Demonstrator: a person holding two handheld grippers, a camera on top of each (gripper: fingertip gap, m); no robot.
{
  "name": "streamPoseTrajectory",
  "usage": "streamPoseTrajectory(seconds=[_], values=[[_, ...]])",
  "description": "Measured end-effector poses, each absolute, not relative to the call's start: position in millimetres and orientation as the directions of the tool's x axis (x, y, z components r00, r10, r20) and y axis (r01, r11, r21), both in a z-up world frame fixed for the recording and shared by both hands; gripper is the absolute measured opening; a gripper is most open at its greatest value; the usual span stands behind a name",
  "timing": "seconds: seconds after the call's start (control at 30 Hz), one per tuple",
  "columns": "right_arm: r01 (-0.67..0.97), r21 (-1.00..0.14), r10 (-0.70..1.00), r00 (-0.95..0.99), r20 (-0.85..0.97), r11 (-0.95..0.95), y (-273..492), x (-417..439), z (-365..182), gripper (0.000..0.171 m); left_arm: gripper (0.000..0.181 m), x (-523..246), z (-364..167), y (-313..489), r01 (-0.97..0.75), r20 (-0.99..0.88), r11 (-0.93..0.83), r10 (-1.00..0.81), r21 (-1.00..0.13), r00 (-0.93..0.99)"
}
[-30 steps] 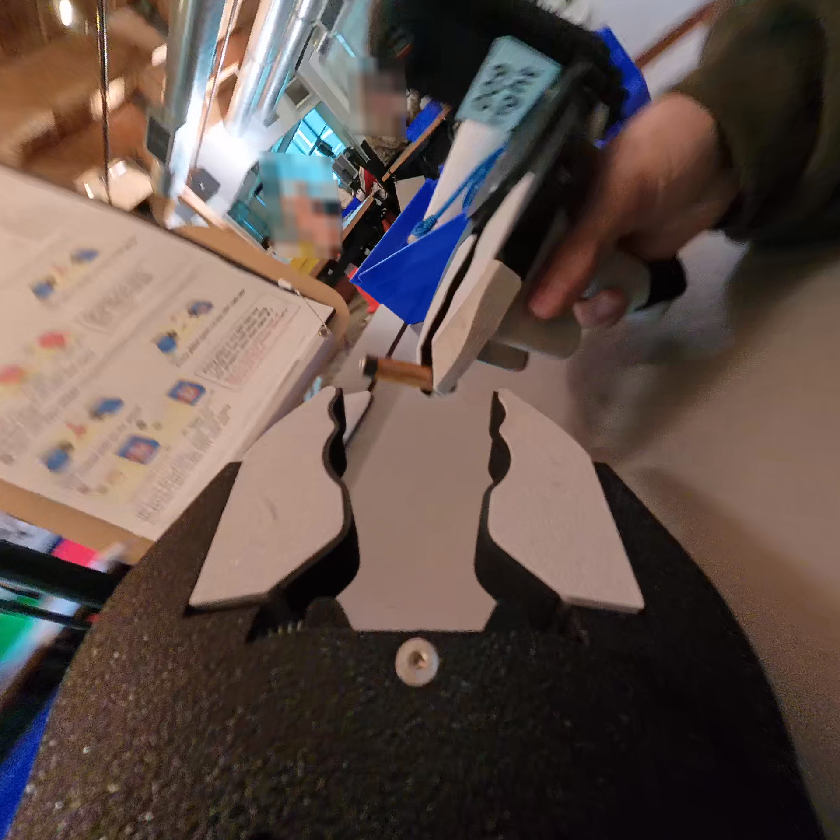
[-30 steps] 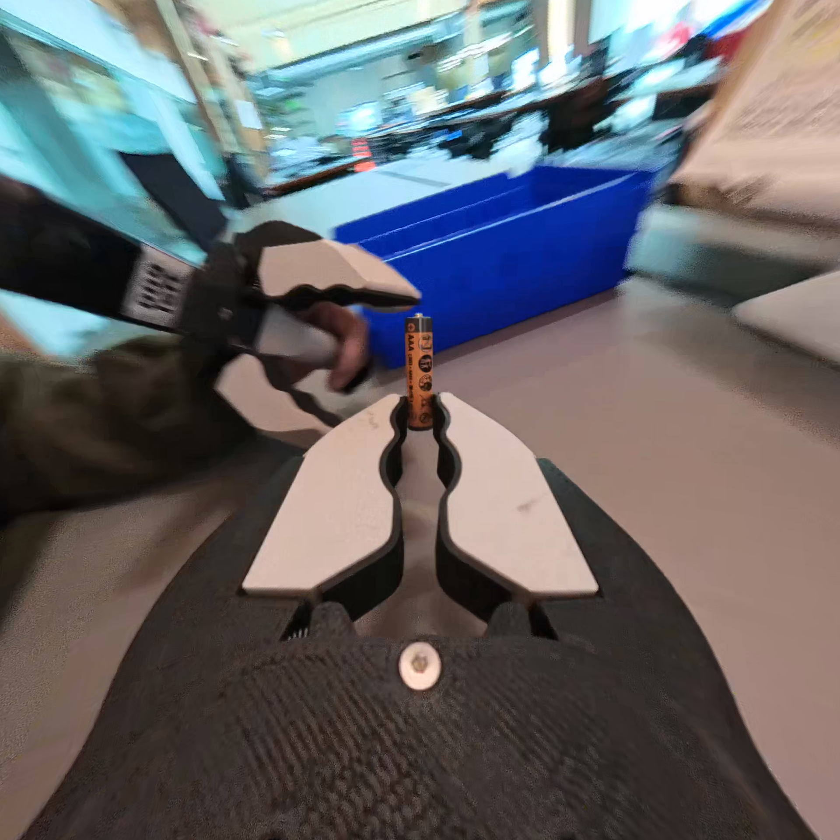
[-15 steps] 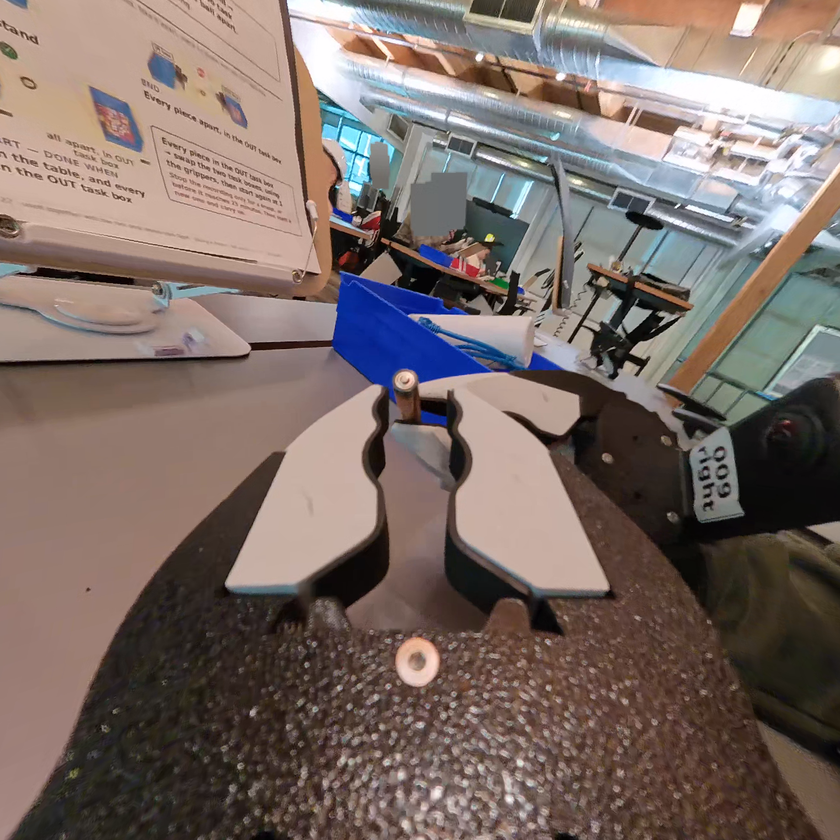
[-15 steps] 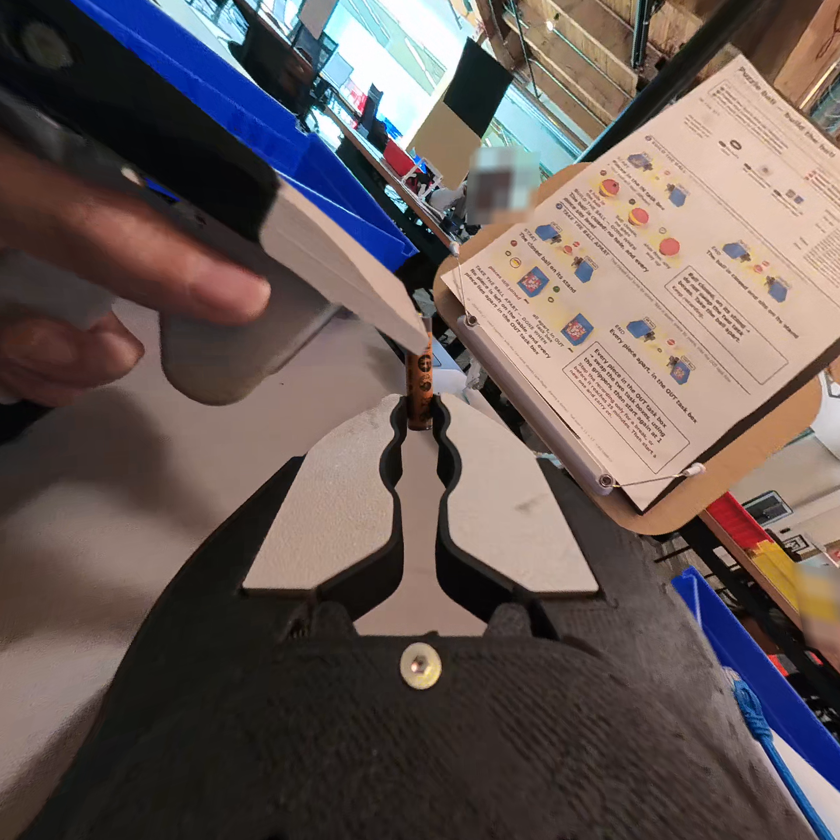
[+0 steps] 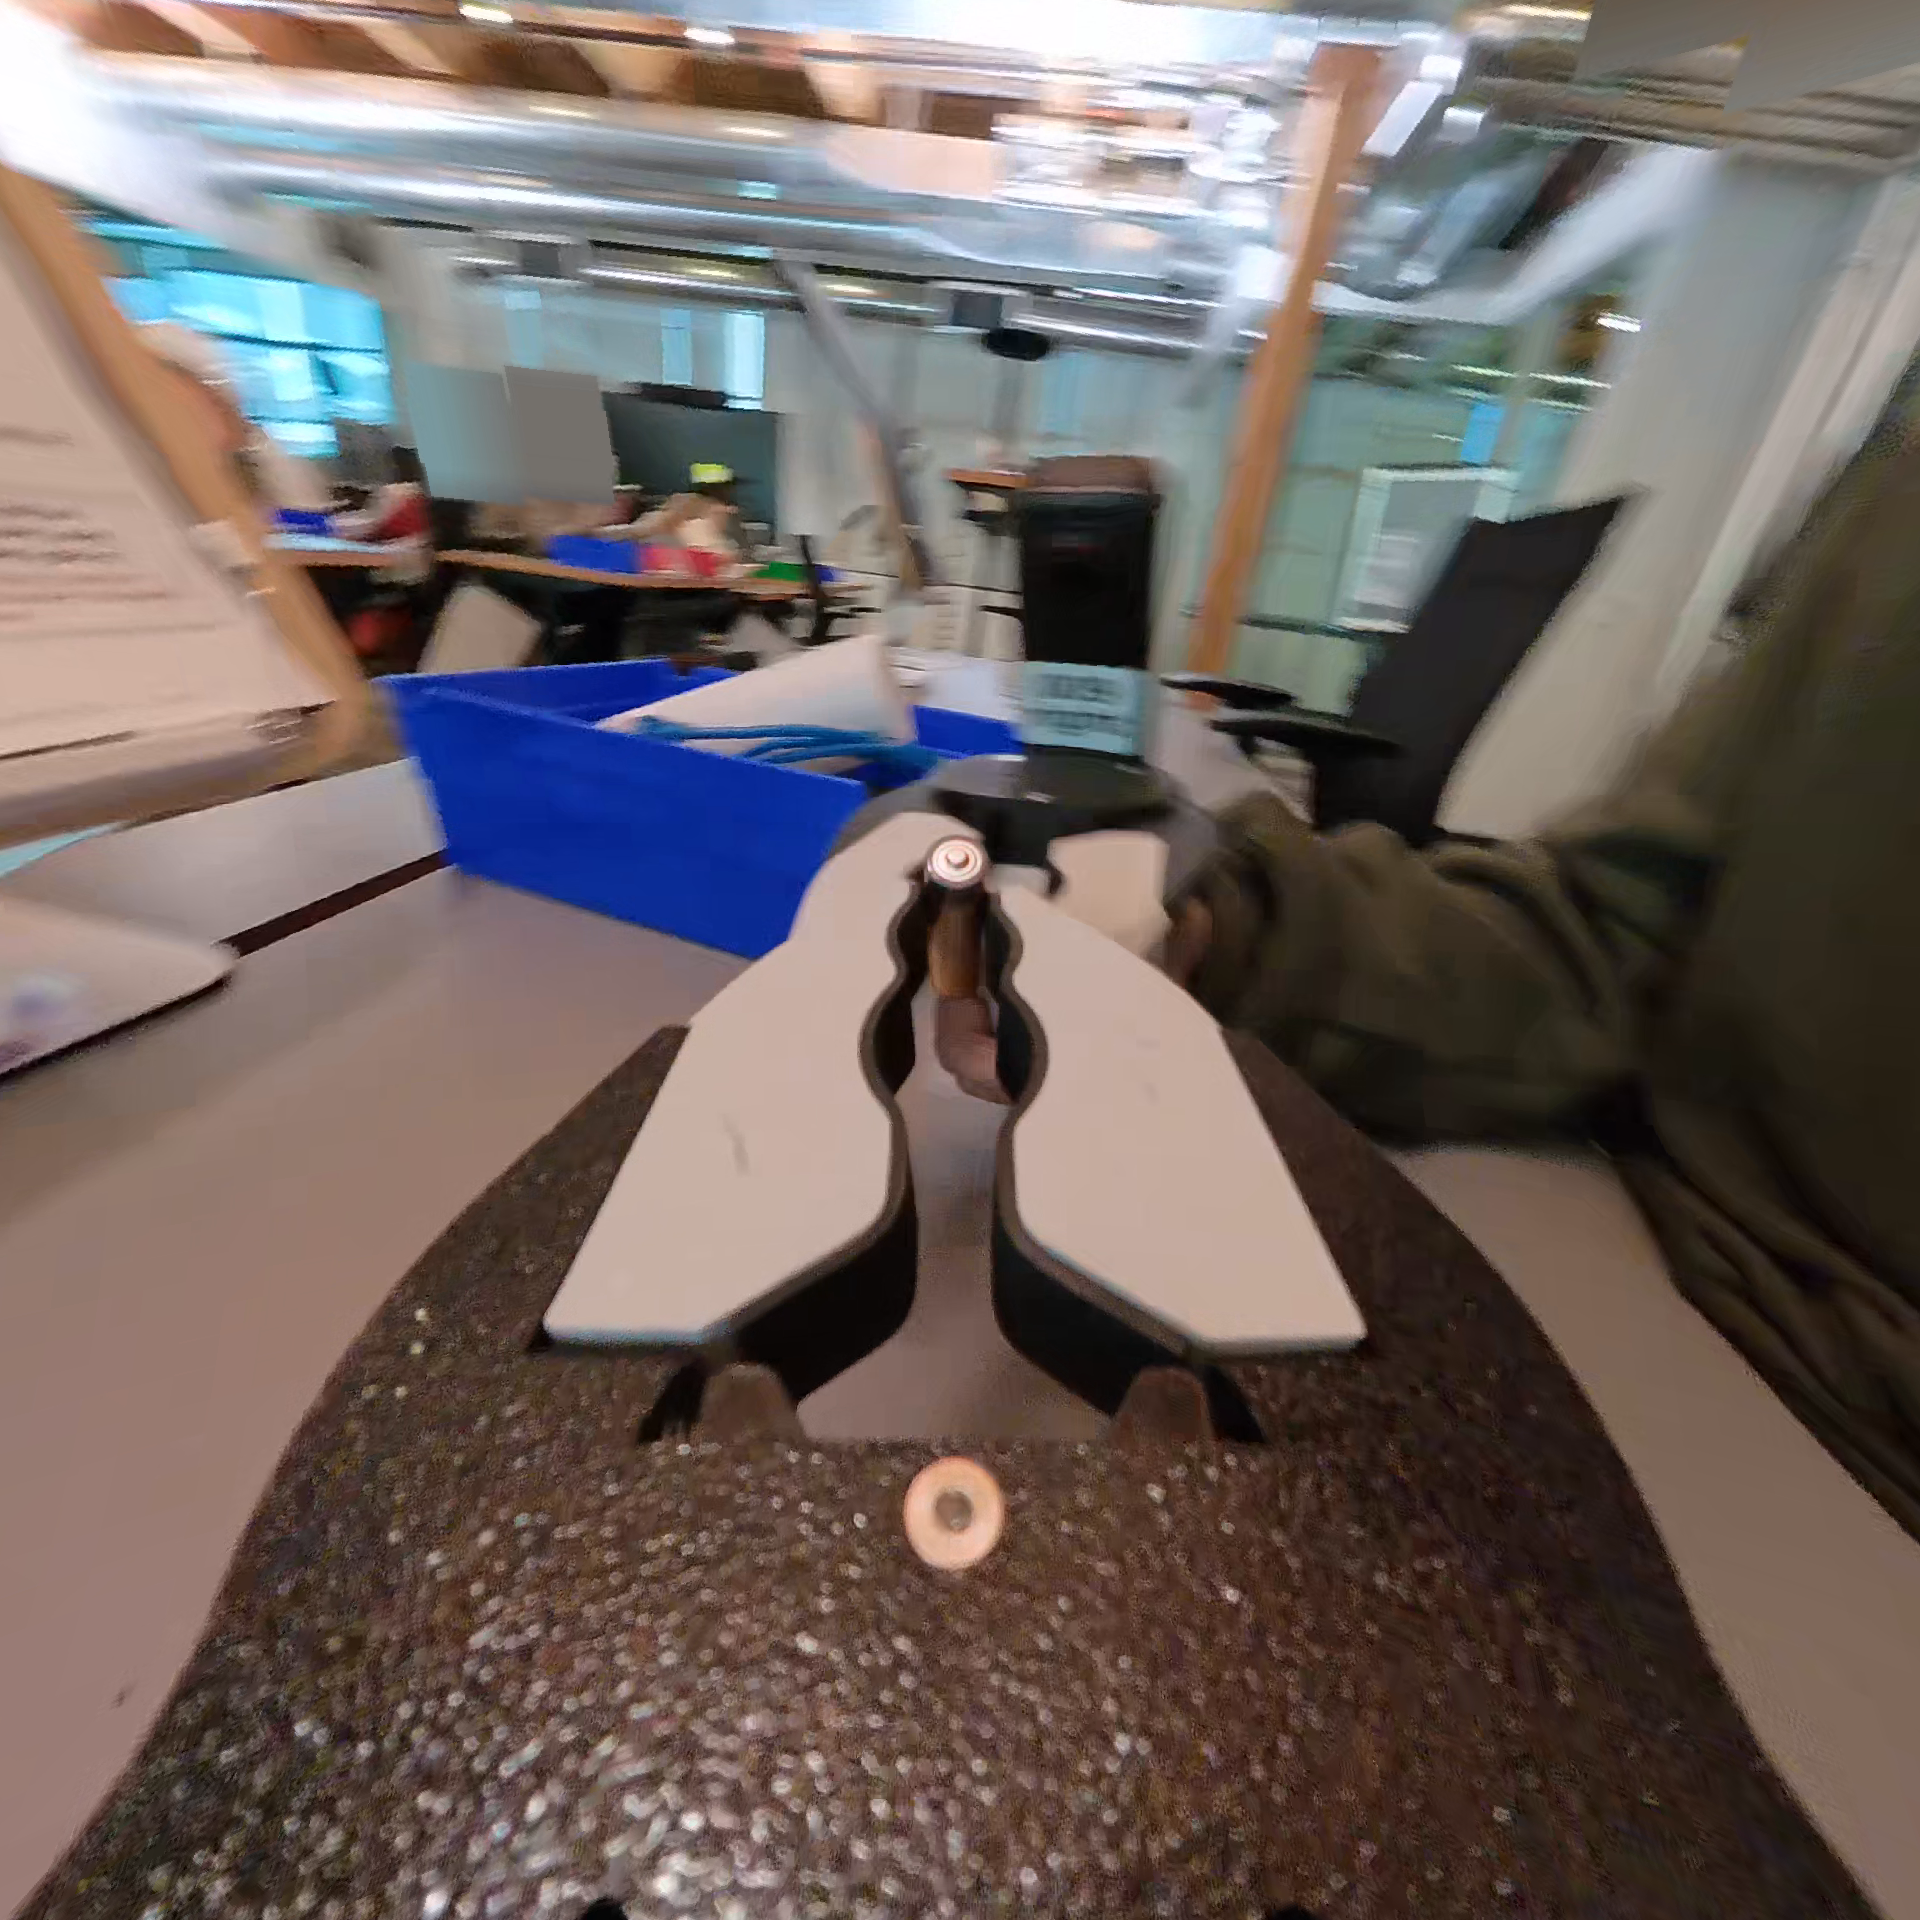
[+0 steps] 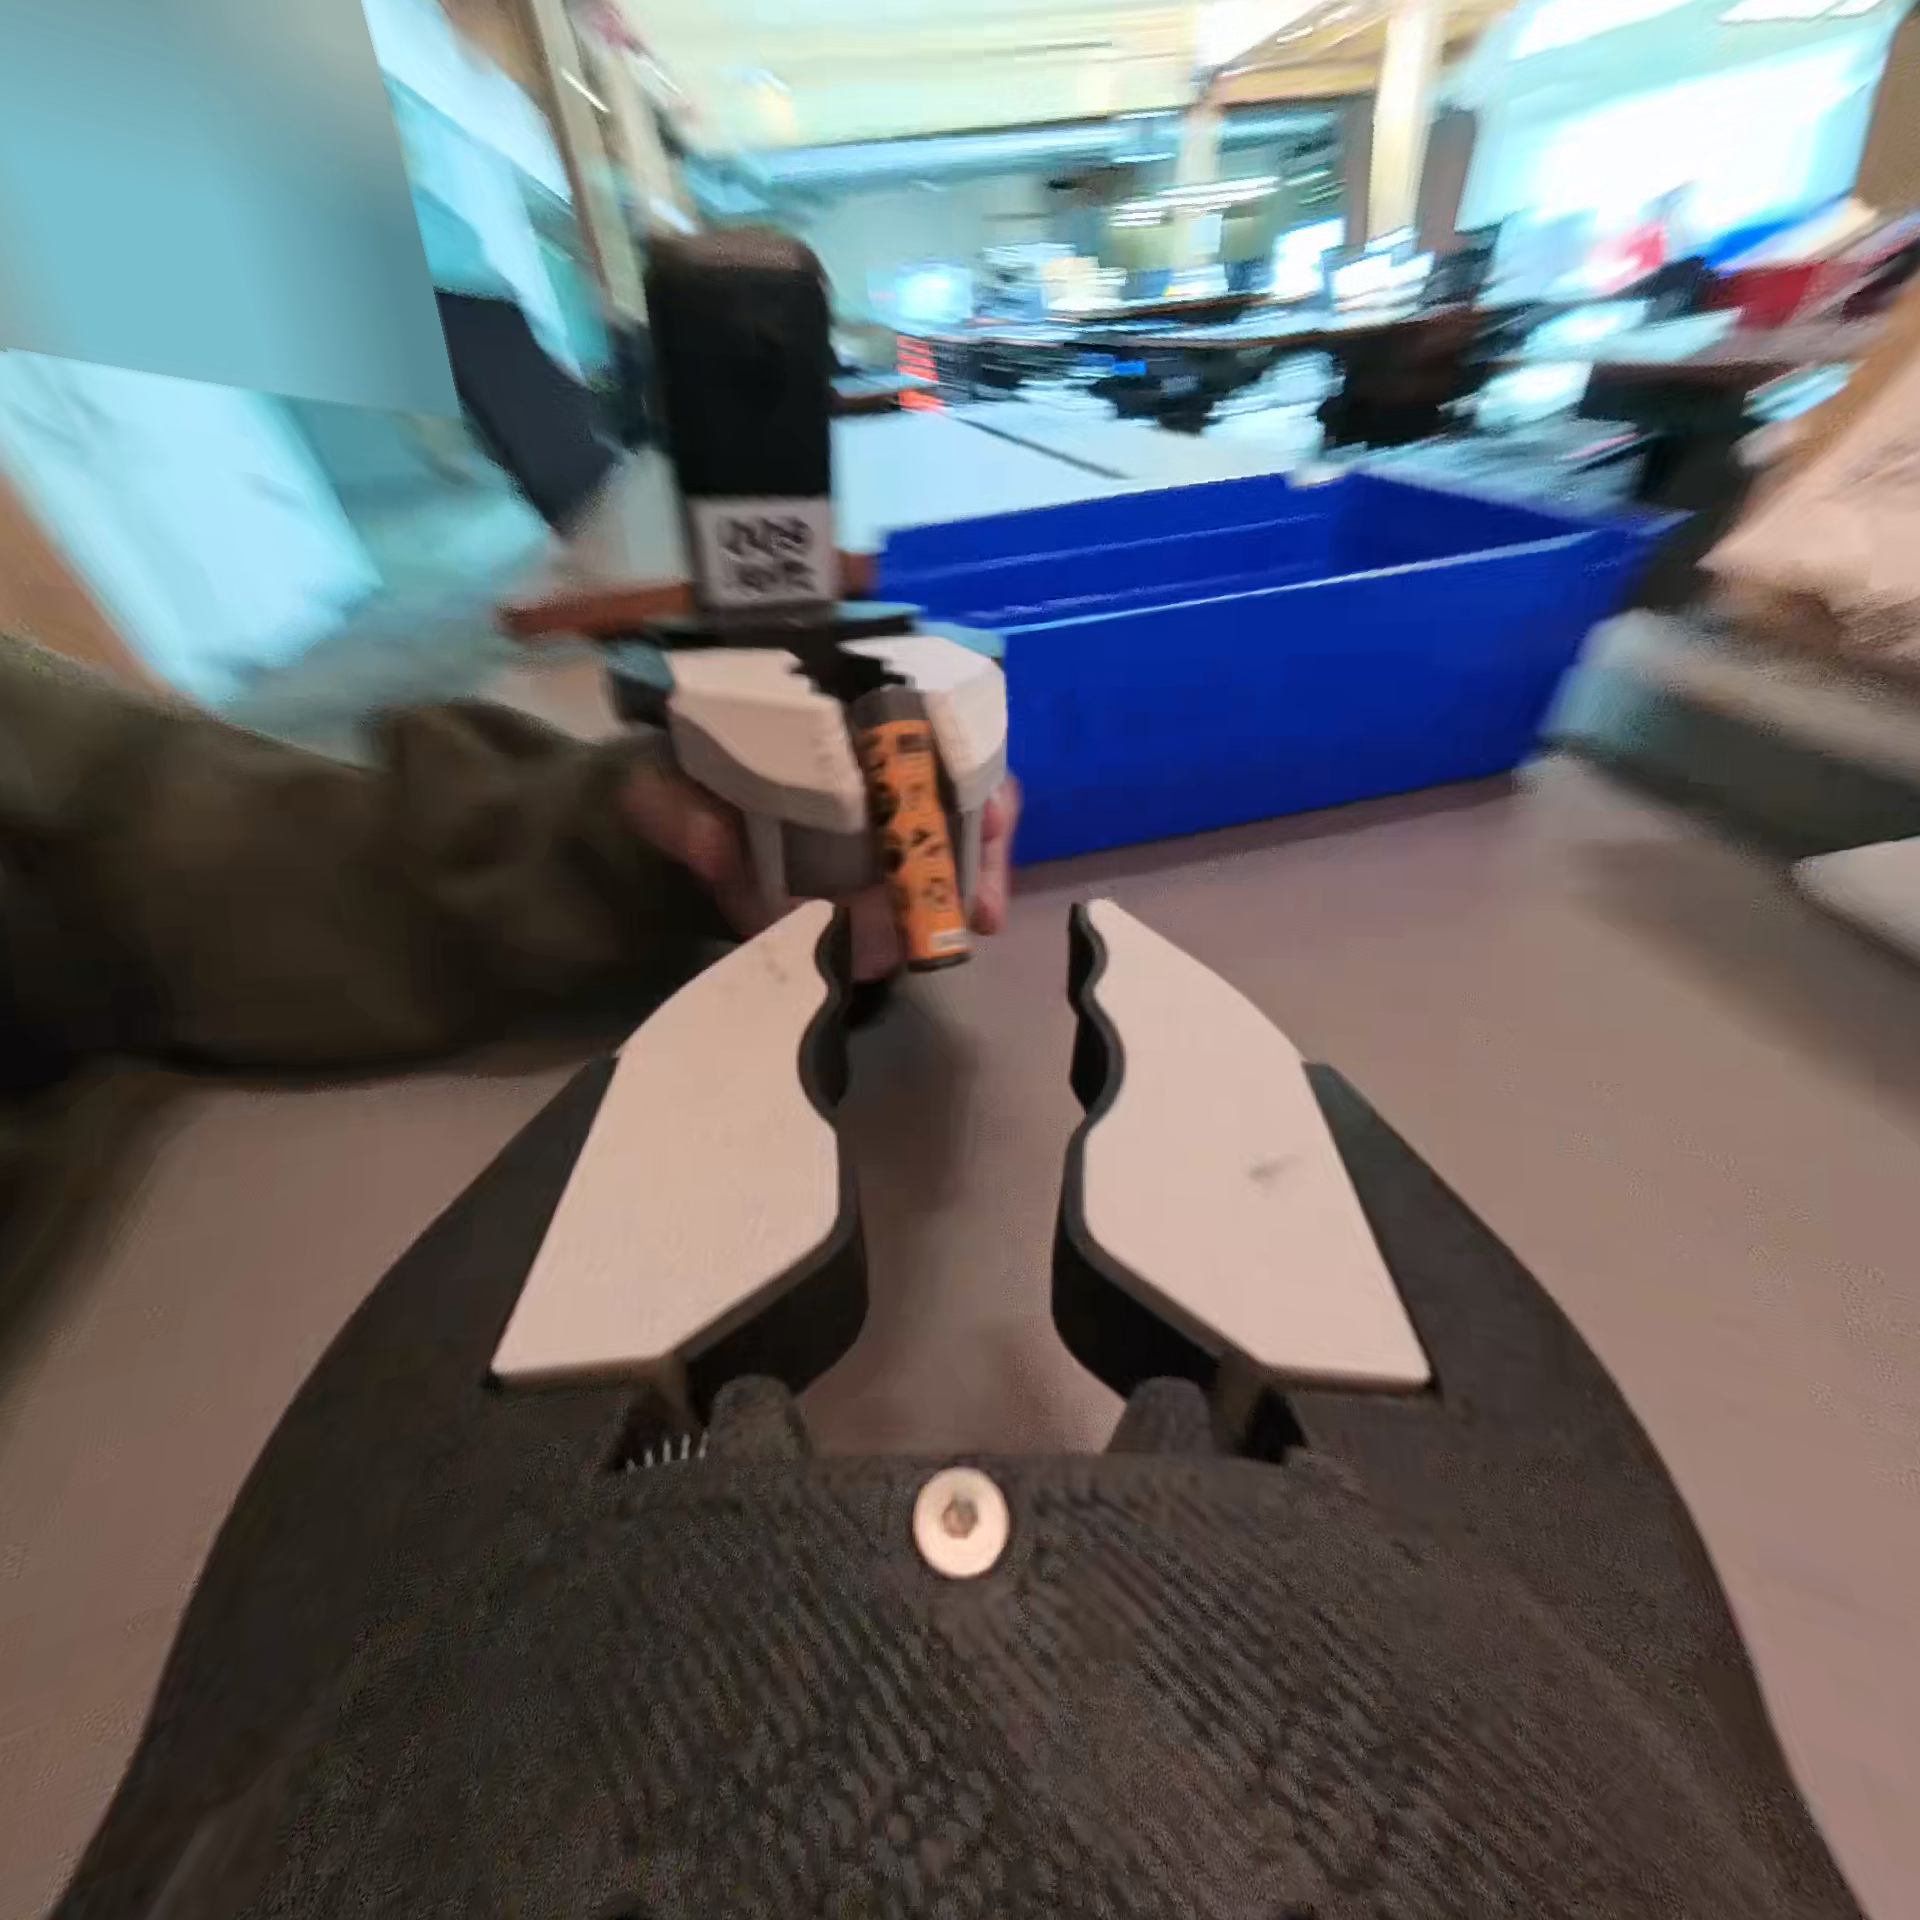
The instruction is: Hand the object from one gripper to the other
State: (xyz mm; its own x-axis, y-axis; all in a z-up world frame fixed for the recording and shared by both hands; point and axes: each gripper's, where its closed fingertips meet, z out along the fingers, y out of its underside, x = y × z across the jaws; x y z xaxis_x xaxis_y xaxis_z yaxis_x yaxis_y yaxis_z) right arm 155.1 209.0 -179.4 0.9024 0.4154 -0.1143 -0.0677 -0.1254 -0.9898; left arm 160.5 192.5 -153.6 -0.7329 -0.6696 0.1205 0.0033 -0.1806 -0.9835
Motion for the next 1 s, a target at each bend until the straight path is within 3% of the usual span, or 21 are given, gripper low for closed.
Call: streamPoseTrajectory(seconds=[0.03,0.13,0.2,0.4,0.5,0.73,0.9,1.0], values=[[-0.195,-0.967,0.492,0.833,-0.252,-0.164,203.4,147.7,-175.0,0.042,0.010,150.6,-153.3,189.4,0.015,0.088,-0.160,-0.619,-0.987,-0.780],[-0.490,-0.824,0.656,0.528,-0.539,-0.283,184.5,132.9,-154.7,0.034,0.010,126.9,-151.2,186.3,0.055,0.021,-0.136,-0.506,-0.989,-0.862],[-0.562,-0.747,0.688,0.384,-0.616,-0.356,178.4,128.4,-149.4,0.023,0.010,116.2,-146.2,186.6,0.057,0.030,-0.181,-0.443,-0.982,-0.896],[-0.428,-0.765,0.699,0.338,-0.630,-0.482,172.5,97.5,-172.8,0.023,0.010,101.2,-150.7,177.7,0.024,0.040,-0.193,-0.323,-0.981,-0.946],[-0.430,-0.751,0.721,0.273,-0.638,-0.502,169.1,89.0,-170.2,0.011,0.010,96.3,-151.5,174.5,0.022,0.034,-0.191,-0.289,-0.981,-0.957],[-0.453,-0.694,0.724,0.140,-0.675,-0.560,162.5,80.8,-165.7,0.016,0.010,87.1,-152.9,167.8,0.013,0.028,-0.177,-0.225,-0.984,-0.974],[-0.467,-0.644,0.693,0.089,-0.716,-0.606,164.5,80.4,-168.6,0.011,0.010,87.1,-154.5,166.4,0.019,0.019,-0.163,-0.226,-0.986,-0.974],[-0.463,-0.719,0.742,0.176,-0.647,-0.518,169.2,85.9,-166.4,0.011,0.010,92.0,-152.2,171.1,0.028,0.020,-0.175,-0.266,-0.984,-0.964]])
